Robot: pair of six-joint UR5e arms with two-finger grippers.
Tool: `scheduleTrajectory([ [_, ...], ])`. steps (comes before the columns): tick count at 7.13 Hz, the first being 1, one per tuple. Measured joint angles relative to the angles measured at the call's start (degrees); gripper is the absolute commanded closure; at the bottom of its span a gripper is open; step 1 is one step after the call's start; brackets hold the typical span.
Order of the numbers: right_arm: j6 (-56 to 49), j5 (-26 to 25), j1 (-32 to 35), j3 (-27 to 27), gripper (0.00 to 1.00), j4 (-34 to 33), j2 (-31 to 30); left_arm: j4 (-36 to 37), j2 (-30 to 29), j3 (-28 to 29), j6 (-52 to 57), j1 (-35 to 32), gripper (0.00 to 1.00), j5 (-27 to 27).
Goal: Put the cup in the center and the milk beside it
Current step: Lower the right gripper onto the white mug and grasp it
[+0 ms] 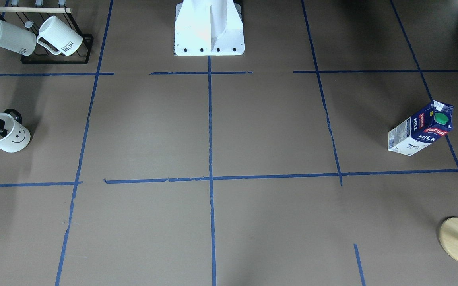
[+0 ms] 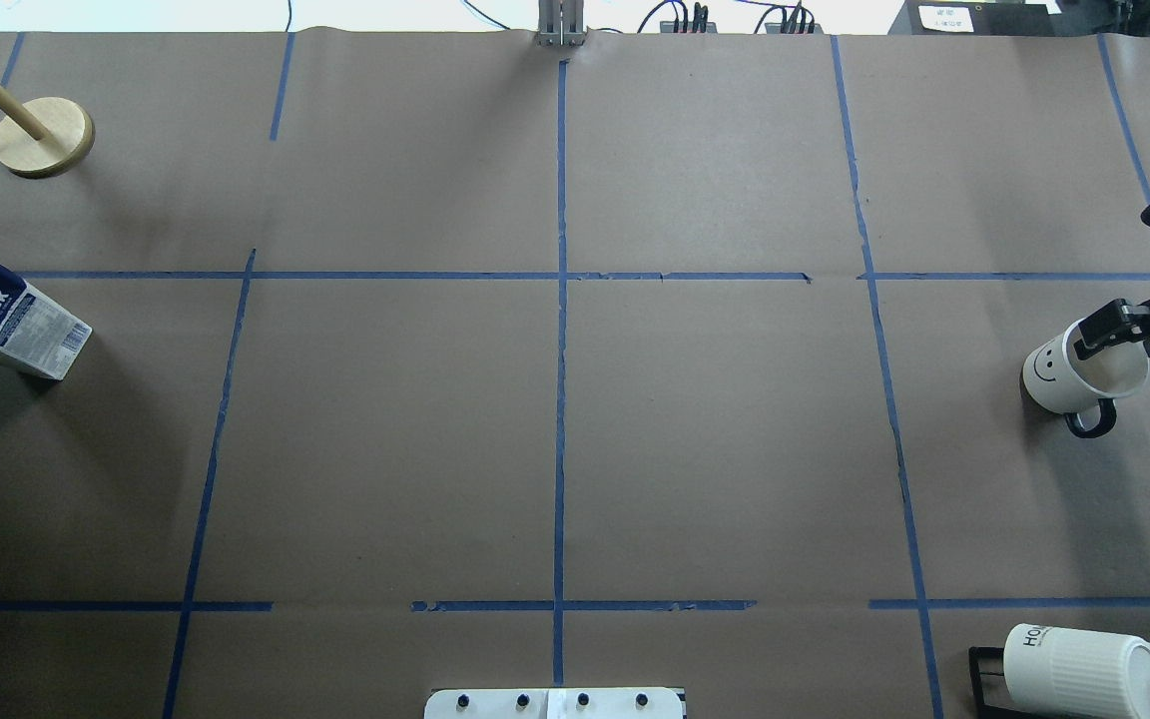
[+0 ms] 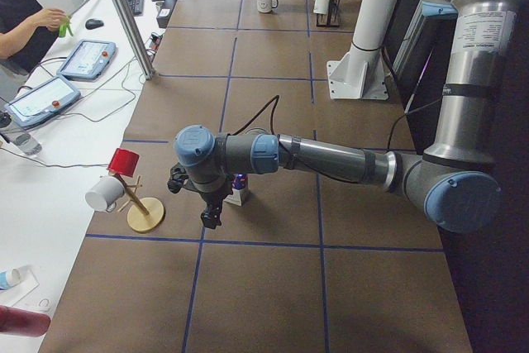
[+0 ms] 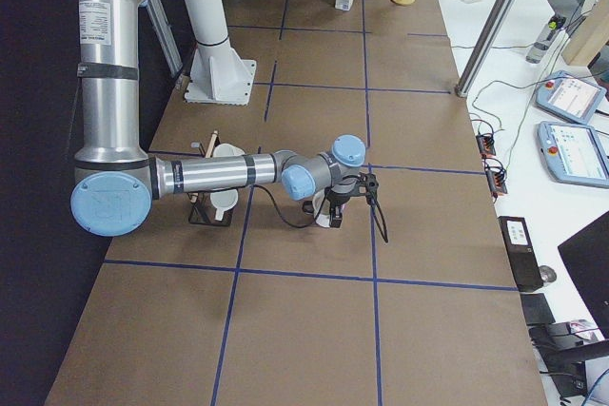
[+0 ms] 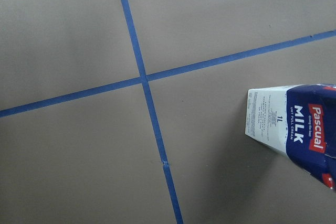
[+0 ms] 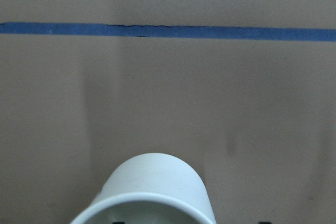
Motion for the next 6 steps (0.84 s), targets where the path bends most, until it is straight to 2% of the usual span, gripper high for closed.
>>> scheduleTrajectory([
  [4, 0.01, 0.24, -0.19, 1.87, 1.0, -0.1, -0.24, -0.01, -0.04, -0.17, -0.06, 0.02, 0.0, 0.01],
  [6, 5.09, 1.9, -2.27, 6.83, 1.0, -2.15, 4.93, -0.07, -0.08, -0.17, -0.03, 0.02, 0.0, -0.03],
])
